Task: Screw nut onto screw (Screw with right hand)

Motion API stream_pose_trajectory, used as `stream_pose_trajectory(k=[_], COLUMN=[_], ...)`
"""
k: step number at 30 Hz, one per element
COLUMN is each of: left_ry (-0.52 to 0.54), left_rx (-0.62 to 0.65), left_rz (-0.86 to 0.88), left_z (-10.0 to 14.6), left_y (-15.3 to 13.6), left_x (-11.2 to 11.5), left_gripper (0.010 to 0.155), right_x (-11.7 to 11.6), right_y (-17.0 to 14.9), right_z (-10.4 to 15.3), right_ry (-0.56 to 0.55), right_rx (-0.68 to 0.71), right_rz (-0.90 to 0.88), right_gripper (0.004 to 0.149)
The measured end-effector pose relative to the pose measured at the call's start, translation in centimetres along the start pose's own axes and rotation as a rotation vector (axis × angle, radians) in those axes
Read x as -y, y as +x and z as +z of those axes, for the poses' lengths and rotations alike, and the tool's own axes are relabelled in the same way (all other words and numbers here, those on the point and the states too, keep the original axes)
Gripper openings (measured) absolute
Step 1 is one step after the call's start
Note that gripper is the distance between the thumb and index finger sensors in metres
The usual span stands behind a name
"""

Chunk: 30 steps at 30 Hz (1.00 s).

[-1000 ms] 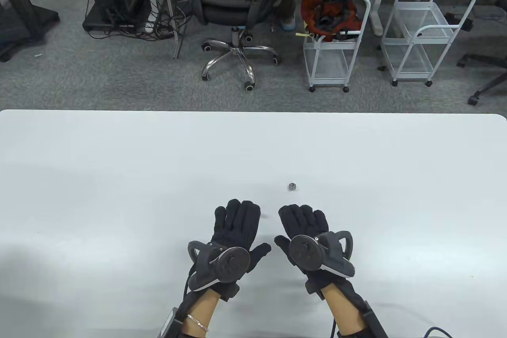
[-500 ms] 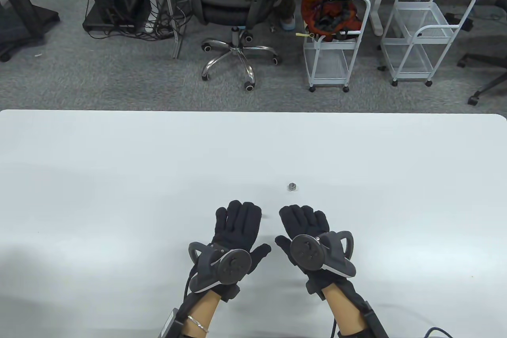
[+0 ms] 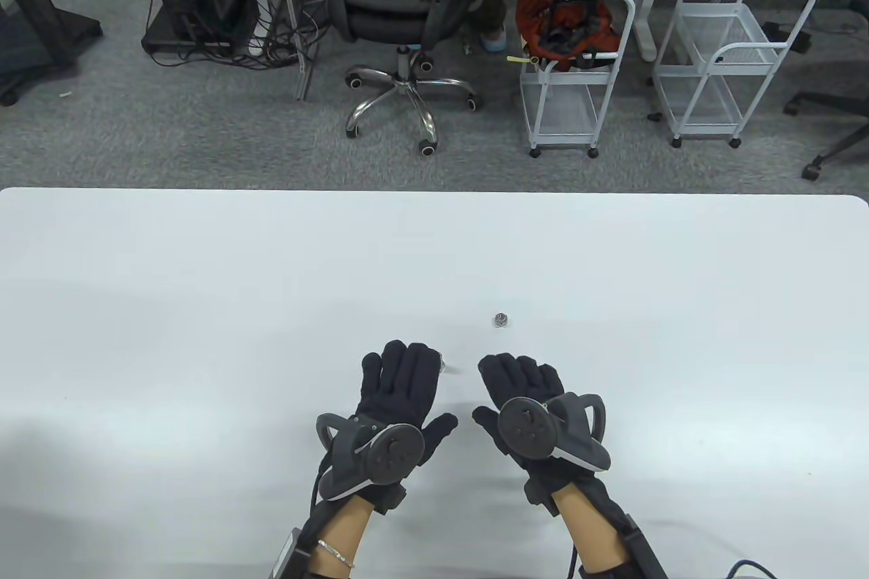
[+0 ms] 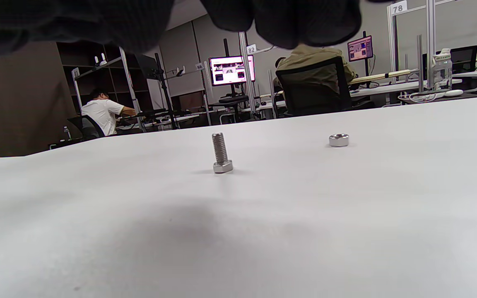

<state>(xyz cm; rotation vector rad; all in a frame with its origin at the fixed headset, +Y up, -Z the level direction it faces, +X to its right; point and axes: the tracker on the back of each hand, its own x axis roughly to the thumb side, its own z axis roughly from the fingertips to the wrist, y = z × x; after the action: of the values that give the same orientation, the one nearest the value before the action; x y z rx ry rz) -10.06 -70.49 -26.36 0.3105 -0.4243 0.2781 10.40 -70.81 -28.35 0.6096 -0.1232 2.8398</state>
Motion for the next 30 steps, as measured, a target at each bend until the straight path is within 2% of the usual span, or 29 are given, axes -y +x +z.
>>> stream_pose_trajectory(k=[5,10,20,26,30], left_ry=[0.02,0.036,0.033,0.035,0.037], left_rx=[-0.014,-0.038,-0.09,-0.099,-0.099], left_rz=[-0.003,-0.031,-0.068,-0.067,-0.075], left_z=[0.0,0.1,0.5,0.5,0.6], left_y=[-0.6,-1.3,-2.1,-2.2,-2.3], left_x=[-0.5,-1.1,-1.4,-1.5,-1.6], left_gripper=[0.082,0.082,0.082,0.081,0.081], right_x=[-0.1,-0.9,-4.5,-6.2,-6.7], right_y=[0.8,1.8,1.2,1.3,1.8], right_z=[-1.8,-5.1,-11.0,-12.6,-13.2], right_ry=[0.045,0.103,0.239,0.307,0.311], right_rx=[-0.004,-0.026,-0.144,-0.187,-0.18], right_rz=[0.0,-0.024,-0.121,-0.047,0.031], right_gripper=[0.072,0.069,0.063,0.058,0.054])
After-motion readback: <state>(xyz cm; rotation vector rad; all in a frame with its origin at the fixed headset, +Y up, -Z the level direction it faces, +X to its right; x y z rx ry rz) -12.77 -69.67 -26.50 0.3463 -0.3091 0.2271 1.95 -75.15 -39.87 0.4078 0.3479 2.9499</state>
